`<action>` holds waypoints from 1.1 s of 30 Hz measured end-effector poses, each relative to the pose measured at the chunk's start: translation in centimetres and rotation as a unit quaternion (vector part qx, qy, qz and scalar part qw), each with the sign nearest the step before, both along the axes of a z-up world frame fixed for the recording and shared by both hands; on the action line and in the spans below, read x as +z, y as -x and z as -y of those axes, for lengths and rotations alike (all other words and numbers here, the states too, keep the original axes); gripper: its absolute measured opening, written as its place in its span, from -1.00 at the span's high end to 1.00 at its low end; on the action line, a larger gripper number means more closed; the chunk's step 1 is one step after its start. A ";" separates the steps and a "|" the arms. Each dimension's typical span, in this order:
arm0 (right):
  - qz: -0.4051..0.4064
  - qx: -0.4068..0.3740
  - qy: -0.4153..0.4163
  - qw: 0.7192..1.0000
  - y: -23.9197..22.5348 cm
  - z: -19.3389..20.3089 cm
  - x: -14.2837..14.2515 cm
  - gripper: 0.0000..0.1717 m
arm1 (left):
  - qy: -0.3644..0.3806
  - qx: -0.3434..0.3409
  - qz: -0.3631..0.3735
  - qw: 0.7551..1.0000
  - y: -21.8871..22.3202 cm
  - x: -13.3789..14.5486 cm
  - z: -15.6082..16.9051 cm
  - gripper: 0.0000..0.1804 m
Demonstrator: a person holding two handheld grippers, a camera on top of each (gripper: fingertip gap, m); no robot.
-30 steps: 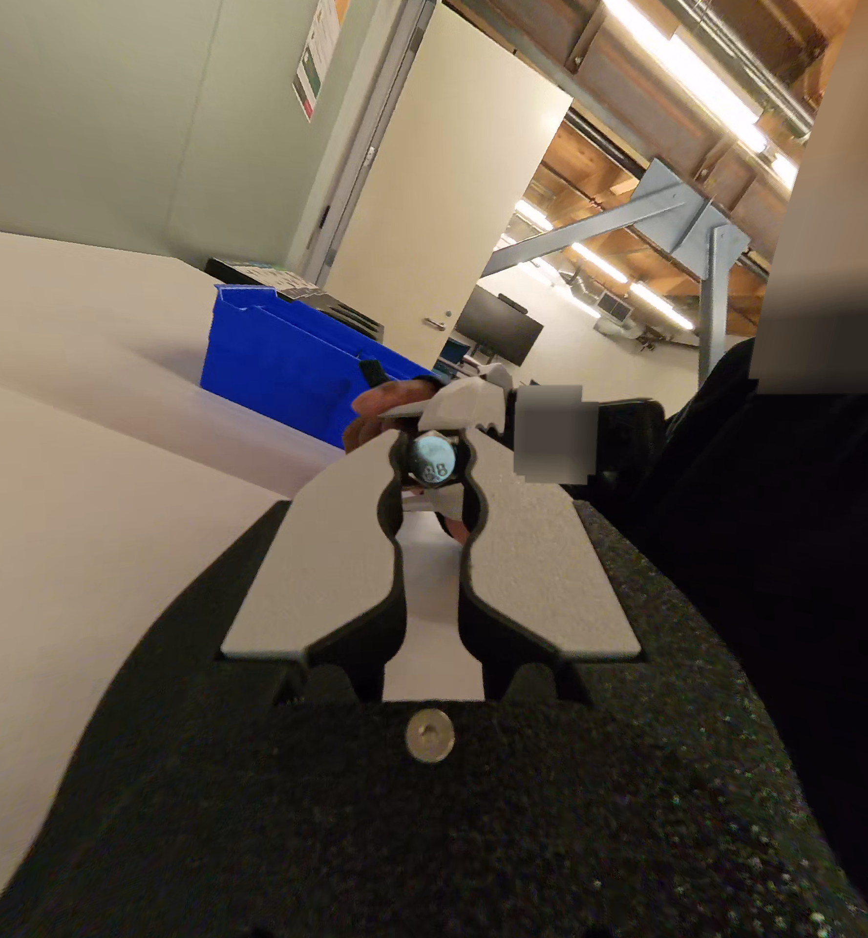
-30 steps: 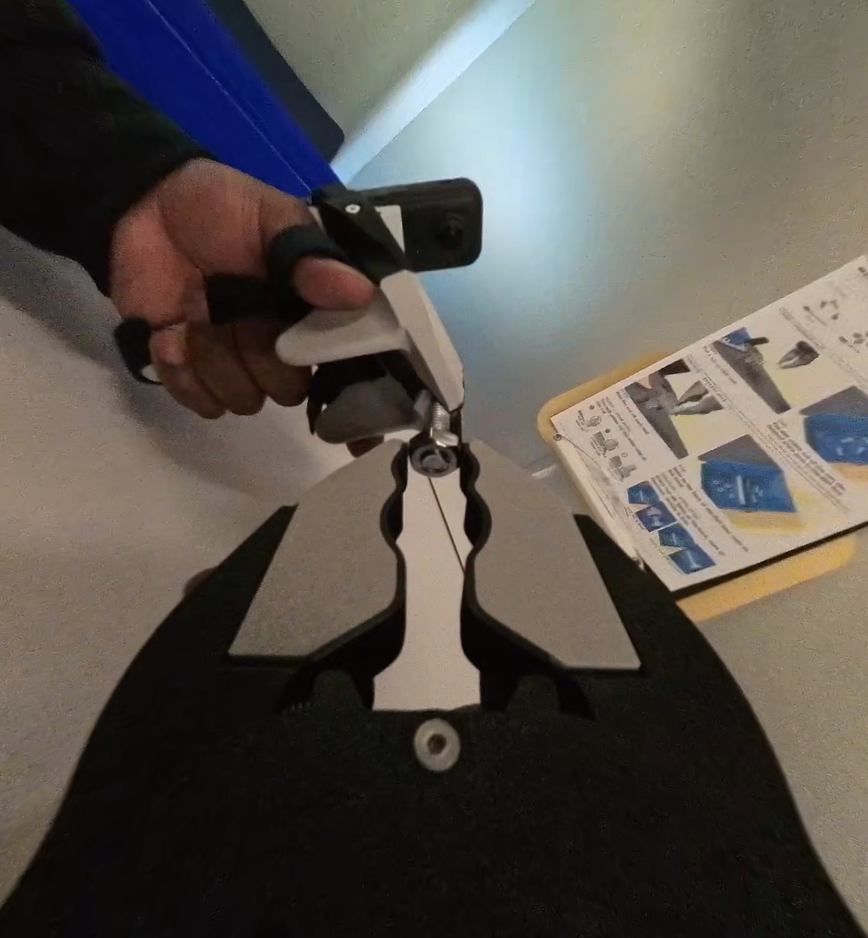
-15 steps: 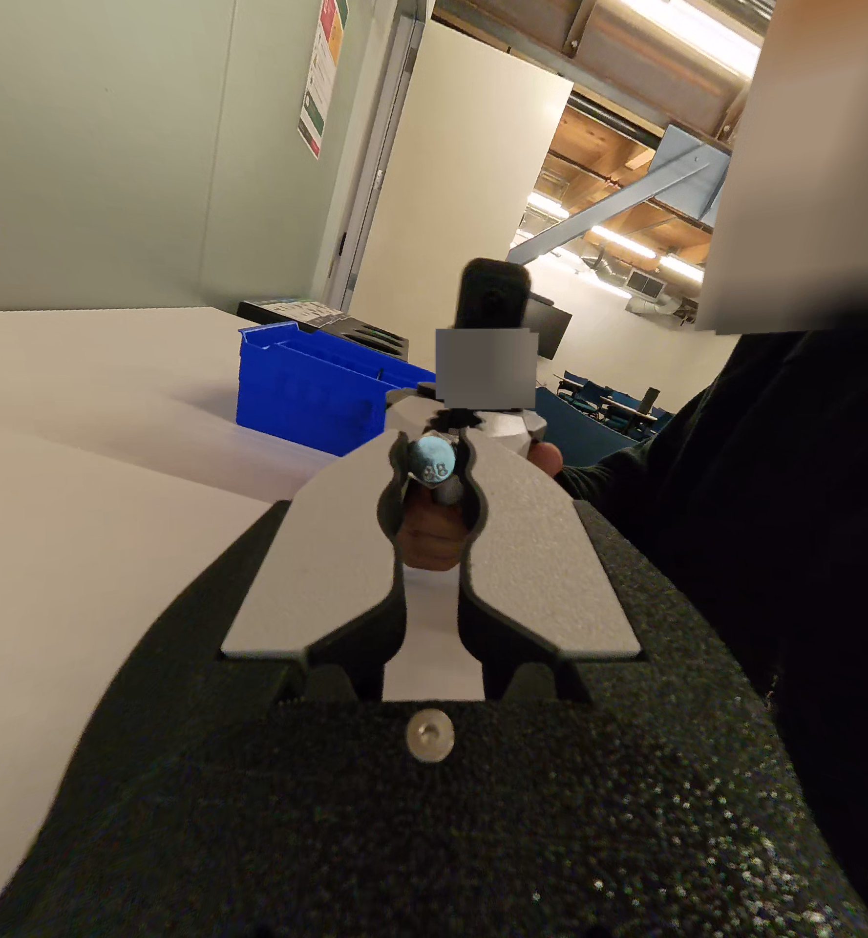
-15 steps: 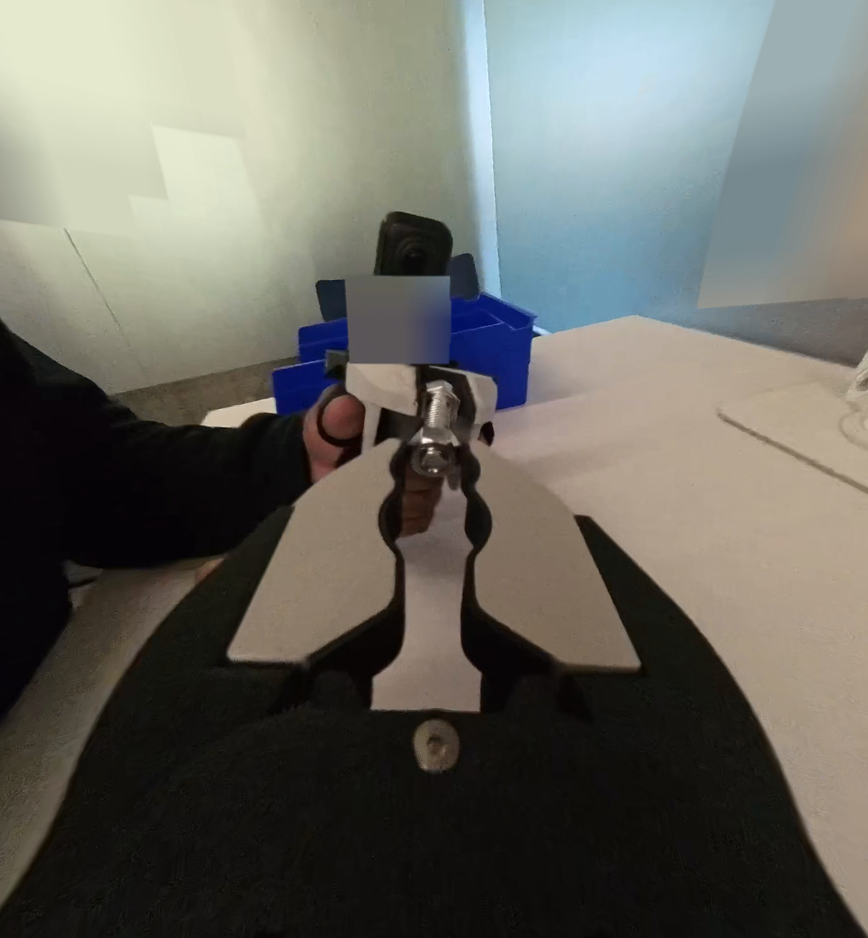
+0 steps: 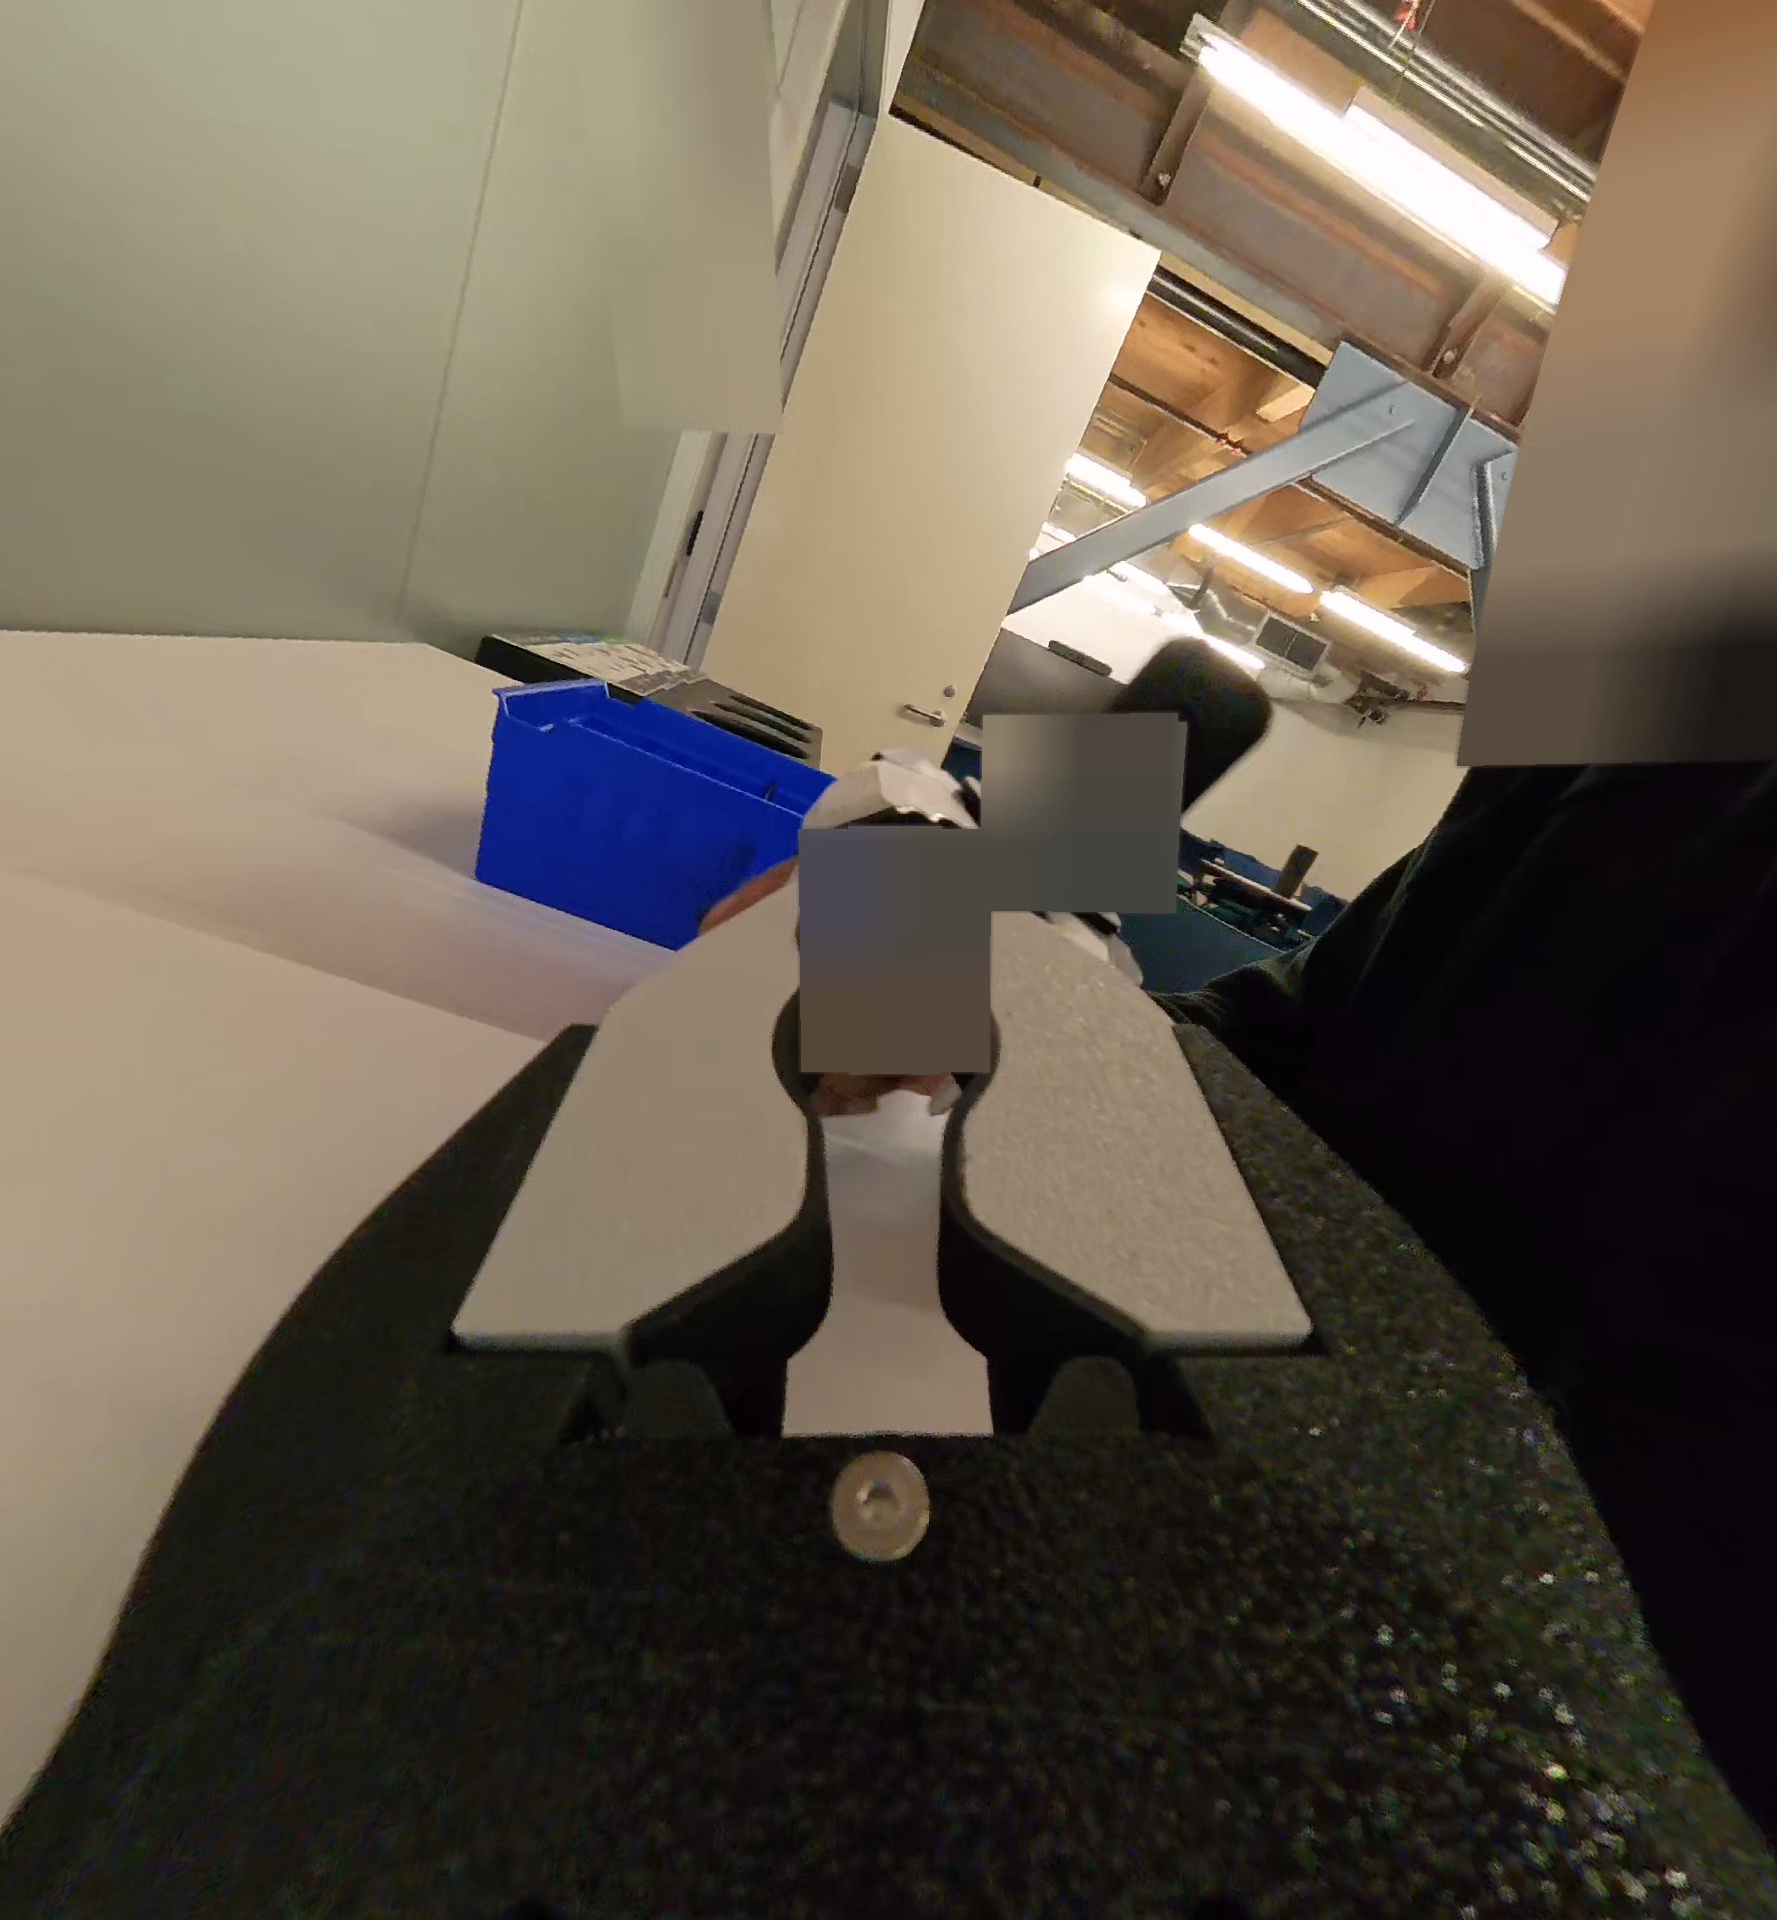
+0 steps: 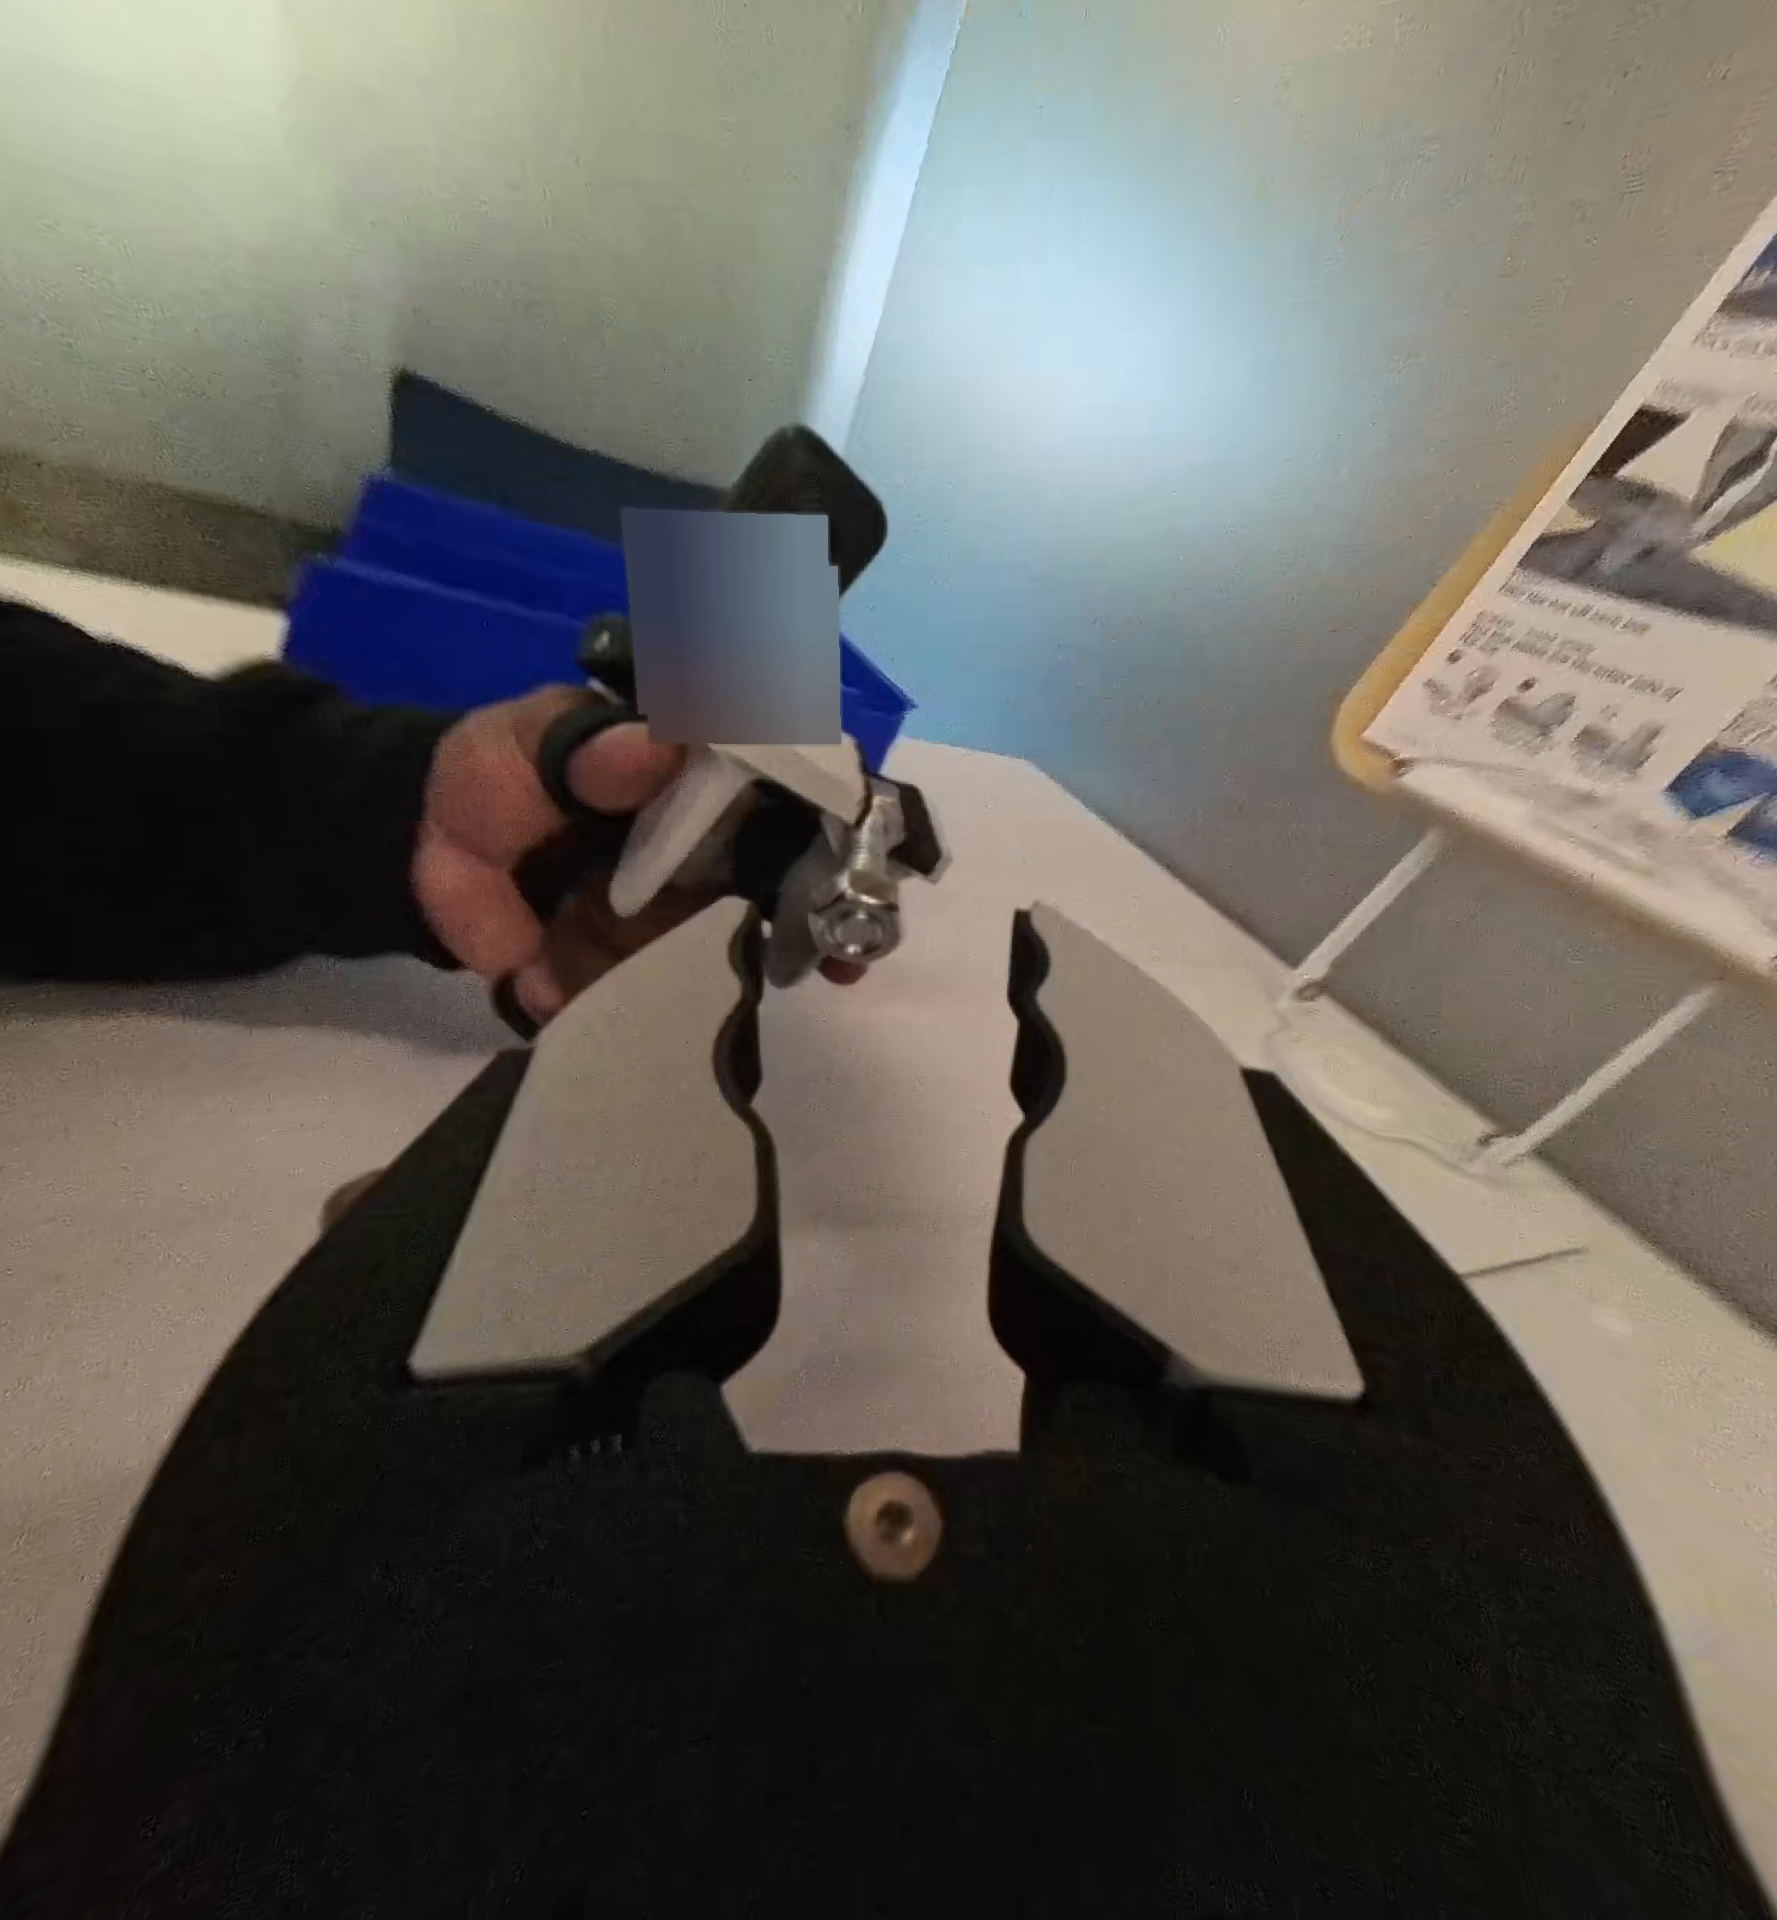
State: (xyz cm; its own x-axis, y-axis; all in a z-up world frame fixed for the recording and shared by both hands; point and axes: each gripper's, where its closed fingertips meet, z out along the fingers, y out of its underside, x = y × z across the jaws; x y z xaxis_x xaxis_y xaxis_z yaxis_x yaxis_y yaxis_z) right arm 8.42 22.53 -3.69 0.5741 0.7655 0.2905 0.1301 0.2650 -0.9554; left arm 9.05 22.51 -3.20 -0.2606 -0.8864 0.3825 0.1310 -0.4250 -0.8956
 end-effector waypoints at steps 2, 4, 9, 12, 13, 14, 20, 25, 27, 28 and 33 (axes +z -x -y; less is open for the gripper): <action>-0.055 0.033 0.065 0.996 0.1 0.1 0.2 0.50 | -0.007 0.007 0.004 1.000 0.1 0.2 -0.1 0.80; -0.084 0.047 0.115 0.989 0.3 -0.1 0.0 0.55 | -0.017 0.009 0.001 1.000 0.1 0.2 0.0 0.80; -0.020 0.021 0.068 0.997 0.6 -0.1 -0.9 0.80 | -0.014 0.004 -0.014 1.000 -0.2 -0.3 0.2 0.81; 0.149 -0.067 -0.168 0.972 0.2 0.1 -1.2 0.80 | 0.043 -0.021 -0.025 0.999 -0.6 -0.7 0.3 0.81; 0.218 -0.098 -0.262 0.935 0.1 0.2 -1.4 0.80 | 0.068 -0.034 -0.029 0.997 -0.7 -0.9 0.4 0.81; 0.272 -0.123 -0.329 0.896 0.1 0.2 -1.6 0.80 | 0.089 -0.041 -0.032 0.995 -0.8 -1.2 0.3 0.81; 0.085 -0.055 -0.114 0.988 0.0 0.0 -0.4 0.54 | 0.090 -0.010 0.002 0.996 -0.3 -0.7 -0.9 0.80; -0.100 0.036 0.128 0.986 -0.1 -0.6 -0.1 0.52 | 0.025 0.012 0.011 1.000 0.0 0.0 -0.7 0.81; -0.133 0.063 0.189 0.971 0.1 -0.7 -0.6 0.59 | 0.010 0.008 0.012 1.000 -0.1 0.0 -0.3 0.81; -0.137 0.075 0.214 0.964 0.3 -0.6 -1.0 0.64 | 0.002 0.007 0.009 1.000 -0.2 0.0 -0.1 0.81; -0.015 0.032 0.096 0.995 0.3 -0.4 -1.9 0.80 | 0.012 0.000 -0.010 1.000 -0.4 -0.7 0.0 0.81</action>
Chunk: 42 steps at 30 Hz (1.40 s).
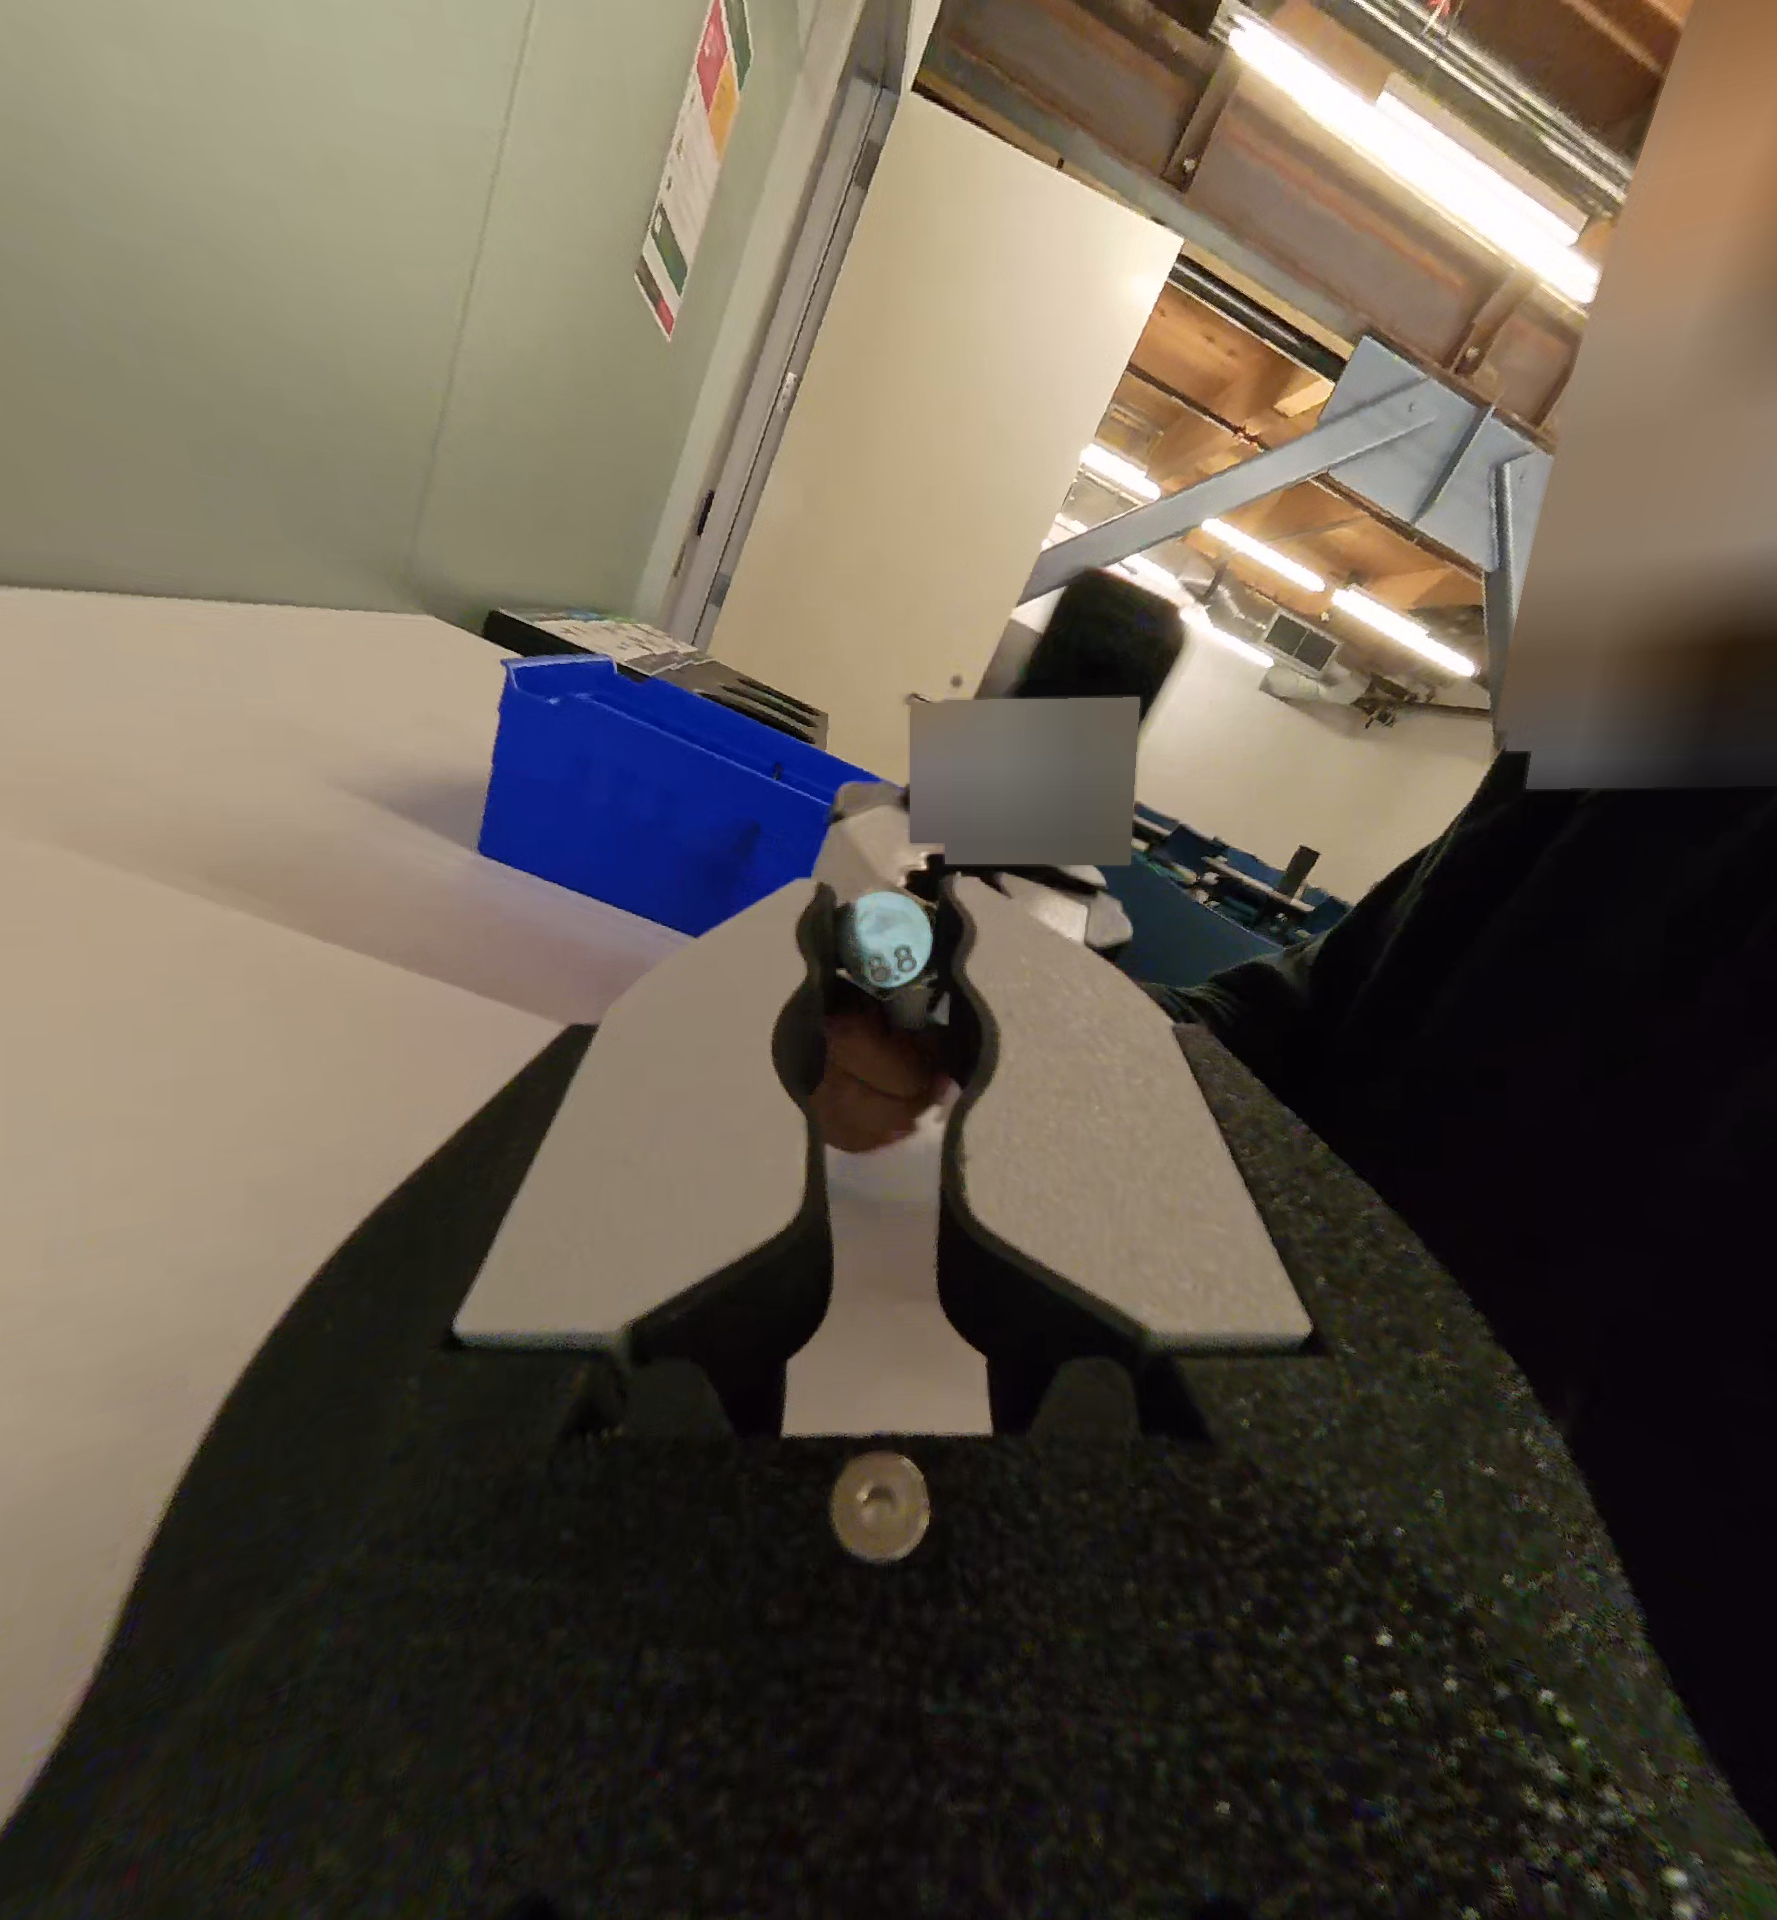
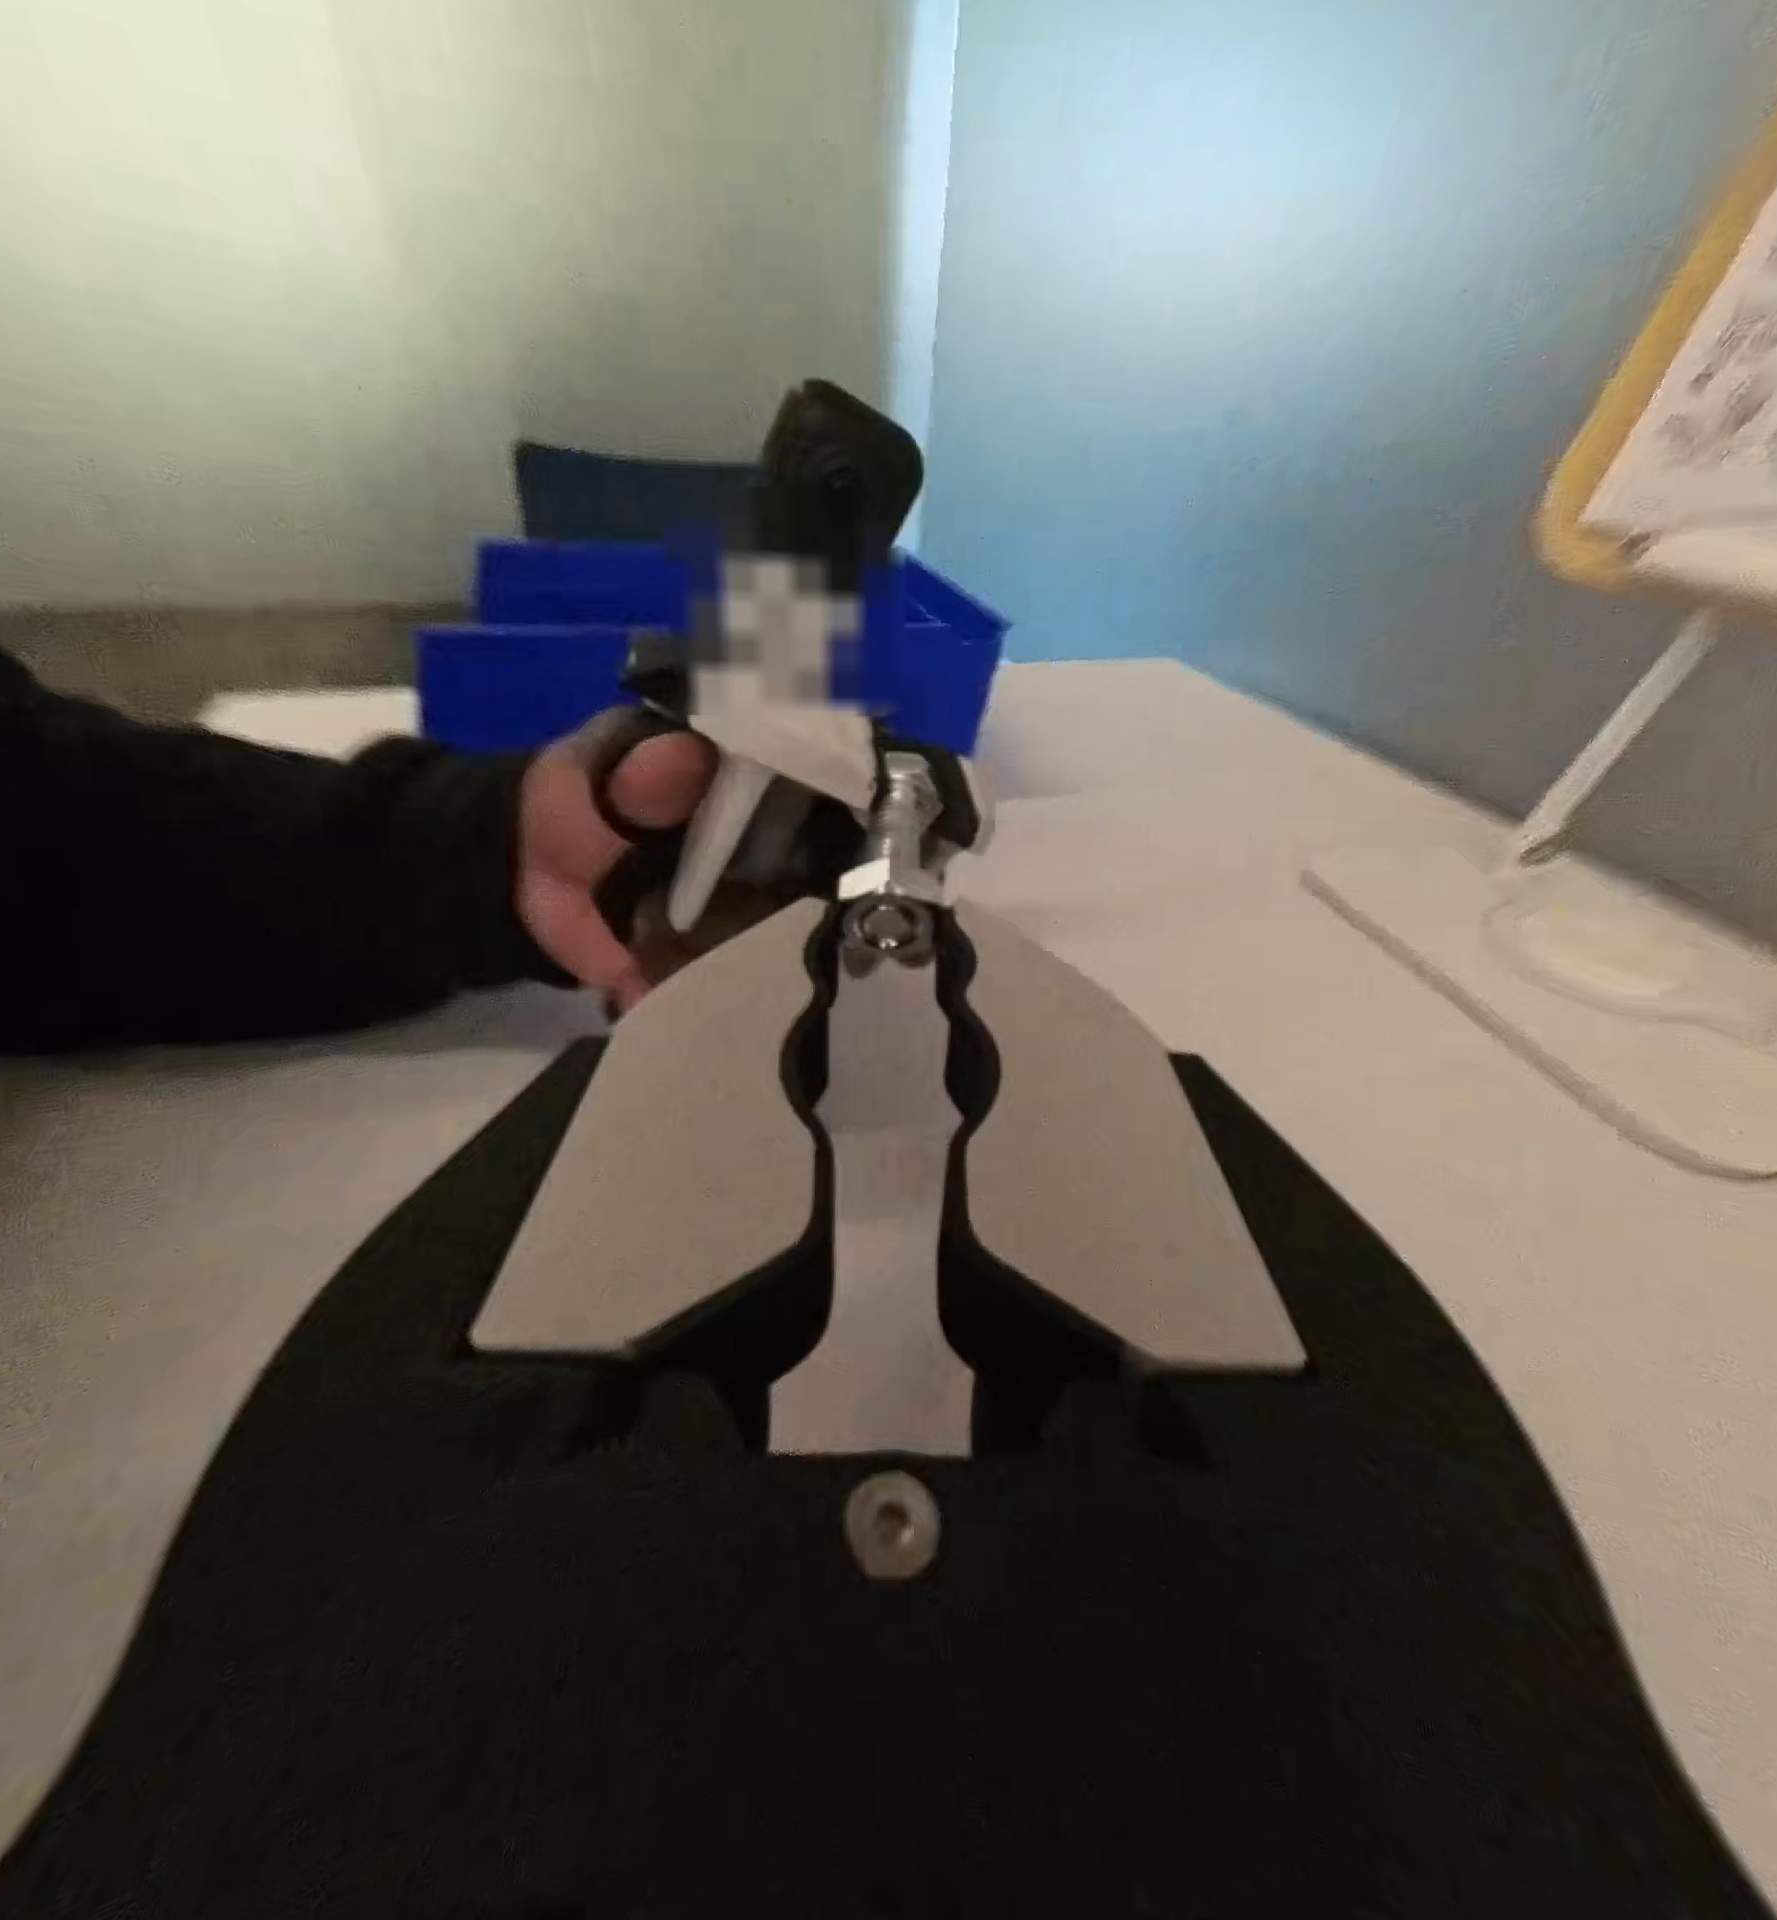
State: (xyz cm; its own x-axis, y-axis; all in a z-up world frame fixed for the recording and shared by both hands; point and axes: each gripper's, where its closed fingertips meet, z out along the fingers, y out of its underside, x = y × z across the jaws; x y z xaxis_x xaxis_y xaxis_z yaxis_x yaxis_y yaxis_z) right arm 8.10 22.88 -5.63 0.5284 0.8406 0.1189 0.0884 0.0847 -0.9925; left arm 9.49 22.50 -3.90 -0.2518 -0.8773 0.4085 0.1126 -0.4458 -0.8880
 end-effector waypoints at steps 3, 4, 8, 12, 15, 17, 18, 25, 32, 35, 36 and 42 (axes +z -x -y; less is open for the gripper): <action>0.204 -0.103 -0.275 0.934 -0.6 -0.2 -0.2 0.80 | 0.068 -0.022 -0.007 0.997 -0.4 -0.4 -0.1 0.80; 0.271 -0.129 -0.360 0.883 -0.6 -0.2 -0.3 0.80 | 0.080 -0.027 -0.007 0.996 -0.5 -0.6 -0.1 0.80; 0.222 -0.107 -0.284 0.927 -0.1 0.0 -0.5 0.50 | 0.086 -0.017 0.014 0.996 -0.3 -0.5 -0.7 0.80; 0.012 -0.063 -0.048 0.997 -0.3 -0.4 1.2 0.37 | 0.079 0.009 0.055 0.995 0.7 0.5 -1.8 0.80; -0.100 -0.017 0.089 0.991 -0.3 -0.7 1.3 0.42 | 0.063 0.021 0.069 0.995 1.1 0.8 -2.1 0.80; -0.148 0.012 0.158 0.976 -0.2 -0.8 1.0 0.48 | 0.044 0.023 0.073 0.996 1.1 1.0 -1.9 0.80; -0.165 0.031 0.185 0.968 0.0 -0.6 0.9 0.53 | 0.033 0.022 0.071 0.997 1.0 1.0 -1.6 0.80; -0.105 0.029 0.152 0.982 0.2 -0.3 0.0 0.80 | 0.002 0.010 0.035 0.999 0.2 0.1 -0.7 0.80; 0.303 -0.106 -0.352 0.879 -0.6 0.0 -1.3 0.80 | 0.113 -0.066 -0.029 0.991 -0.2 -1.9 0.0 0.81; 0.284 -0.088 -0.323 0.899 -0.5 0.2 -1.6 0.72 | 0.101 -0.047 -0.034 0.993 -0.5 -2.1 -0.3 0.81; 0.239 -0.081 -0.271 0.929 -0.4 0.2 -1.2 0.61 | 0.089 -0.040 -0.022 0.995 -0.4 -1.8 -0.4 0.81; -0.054 0.014 0.061 0.997 -0.1 0.2 1.1 0.51 | -0.014 0.020 0.013 1.000 0.0 -0.3 -0.8 0.81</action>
State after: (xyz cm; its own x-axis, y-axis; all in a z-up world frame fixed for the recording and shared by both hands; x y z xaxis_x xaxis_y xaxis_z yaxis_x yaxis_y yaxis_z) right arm 8.25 22.73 -4.55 0.5084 0.8601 -0.0412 -0.0193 -0.0365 -0.9991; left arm 9.46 23.30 -4.22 -0.2263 -0.8978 0.3779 0.1540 -0.4161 -0.8962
